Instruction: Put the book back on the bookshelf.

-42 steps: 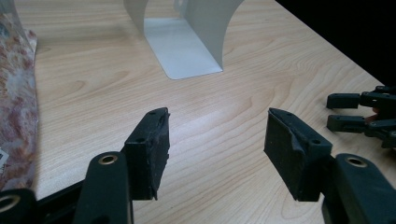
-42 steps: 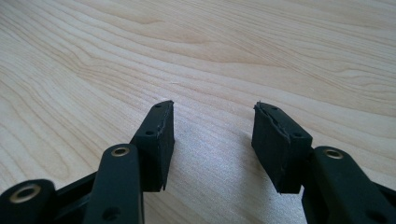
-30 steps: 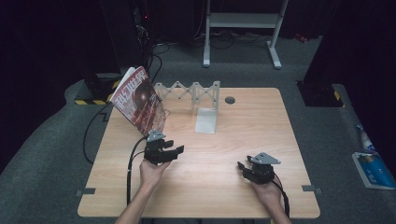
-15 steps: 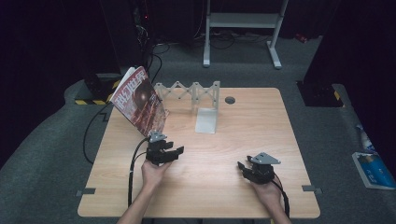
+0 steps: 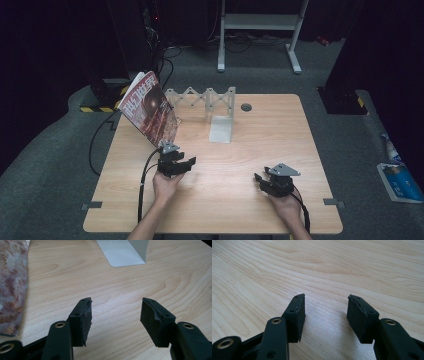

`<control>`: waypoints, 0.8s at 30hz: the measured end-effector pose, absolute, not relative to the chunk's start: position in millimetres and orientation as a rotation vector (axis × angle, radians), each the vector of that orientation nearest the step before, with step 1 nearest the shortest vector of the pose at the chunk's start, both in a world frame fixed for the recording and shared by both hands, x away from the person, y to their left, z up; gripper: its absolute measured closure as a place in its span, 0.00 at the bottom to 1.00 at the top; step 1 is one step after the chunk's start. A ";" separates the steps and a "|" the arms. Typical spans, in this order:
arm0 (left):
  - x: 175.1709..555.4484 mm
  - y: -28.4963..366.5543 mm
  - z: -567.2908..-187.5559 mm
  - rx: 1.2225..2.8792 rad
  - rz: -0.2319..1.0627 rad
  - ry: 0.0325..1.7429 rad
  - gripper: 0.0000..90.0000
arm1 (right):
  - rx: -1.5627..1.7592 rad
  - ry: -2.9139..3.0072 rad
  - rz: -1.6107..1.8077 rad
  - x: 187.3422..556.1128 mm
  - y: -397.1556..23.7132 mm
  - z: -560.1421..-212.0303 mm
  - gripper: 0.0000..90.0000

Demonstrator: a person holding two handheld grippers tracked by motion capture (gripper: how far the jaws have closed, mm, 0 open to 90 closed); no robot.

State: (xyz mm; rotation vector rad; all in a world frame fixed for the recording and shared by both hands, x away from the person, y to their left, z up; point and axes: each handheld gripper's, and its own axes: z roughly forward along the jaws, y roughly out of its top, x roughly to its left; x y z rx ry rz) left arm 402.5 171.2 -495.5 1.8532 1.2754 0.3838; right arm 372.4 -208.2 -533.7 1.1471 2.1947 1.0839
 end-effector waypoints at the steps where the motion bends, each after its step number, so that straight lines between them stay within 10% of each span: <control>1: 402.7 171.1 -496.3 1.856 0.390 1.278 0.47 | 1.147 2.195 1.084 372.4 -208.2 -533.7 0.54; 24: 407.5 159.9 -511.5 1.922 0.506 1.280 0.46 | 1.146 2.195 1.084 372.4 -208.3 -533.7 0.54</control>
